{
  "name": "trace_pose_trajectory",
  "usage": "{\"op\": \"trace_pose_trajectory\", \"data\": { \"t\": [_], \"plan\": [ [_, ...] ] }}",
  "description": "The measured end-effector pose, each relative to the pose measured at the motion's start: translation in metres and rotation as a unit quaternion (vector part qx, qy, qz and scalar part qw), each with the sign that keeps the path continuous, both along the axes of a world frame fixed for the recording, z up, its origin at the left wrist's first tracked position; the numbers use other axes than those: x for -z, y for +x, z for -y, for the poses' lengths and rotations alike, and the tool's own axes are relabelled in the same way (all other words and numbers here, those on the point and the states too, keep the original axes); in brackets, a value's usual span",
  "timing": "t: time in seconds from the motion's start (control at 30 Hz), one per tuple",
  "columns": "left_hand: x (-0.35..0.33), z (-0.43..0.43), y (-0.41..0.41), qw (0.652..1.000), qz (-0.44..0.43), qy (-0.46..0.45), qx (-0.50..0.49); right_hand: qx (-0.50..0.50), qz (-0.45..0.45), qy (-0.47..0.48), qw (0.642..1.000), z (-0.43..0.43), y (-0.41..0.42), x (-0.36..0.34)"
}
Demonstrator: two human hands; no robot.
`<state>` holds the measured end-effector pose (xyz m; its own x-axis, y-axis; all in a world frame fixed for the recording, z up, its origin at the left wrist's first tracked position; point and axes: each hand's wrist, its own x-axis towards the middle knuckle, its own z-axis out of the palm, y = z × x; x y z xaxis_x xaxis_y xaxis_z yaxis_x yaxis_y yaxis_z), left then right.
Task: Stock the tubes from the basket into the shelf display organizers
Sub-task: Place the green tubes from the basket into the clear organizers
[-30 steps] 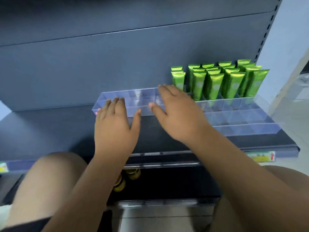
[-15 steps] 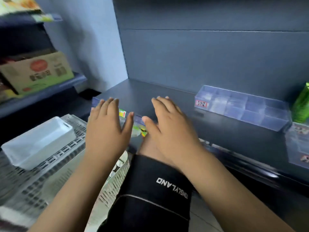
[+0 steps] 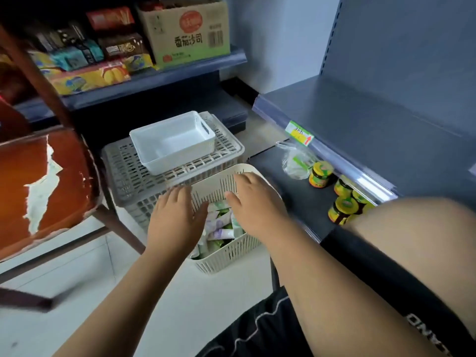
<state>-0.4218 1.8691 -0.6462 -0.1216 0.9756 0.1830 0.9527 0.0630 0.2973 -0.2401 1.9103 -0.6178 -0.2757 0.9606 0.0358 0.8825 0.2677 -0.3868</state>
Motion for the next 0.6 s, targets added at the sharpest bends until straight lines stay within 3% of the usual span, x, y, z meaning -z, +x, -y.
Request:
{"op": "trace_pose_trajectory", "data": {
  "t": [0.3,0.47,0.6],
  "plan": [
    [0.098,-0.036,-0.005,0.966,0.117,-0.213,-0.090,0.014,0.076,-0.210,0.975,-0.056,-0.014,0.079],
    [0.149,-0.074,0.015,0.890,0.232,-0.380,-0.099,0.021,0.154,-0.372,0.915,-0.086,-0.029,0.123],
    [0.205,-0.091,0.022,0.816,0.302,-0.464,-0.164,0.040,0.243,-0.405,0.880,-0.104,-0.016,0.161]
  ]
}}
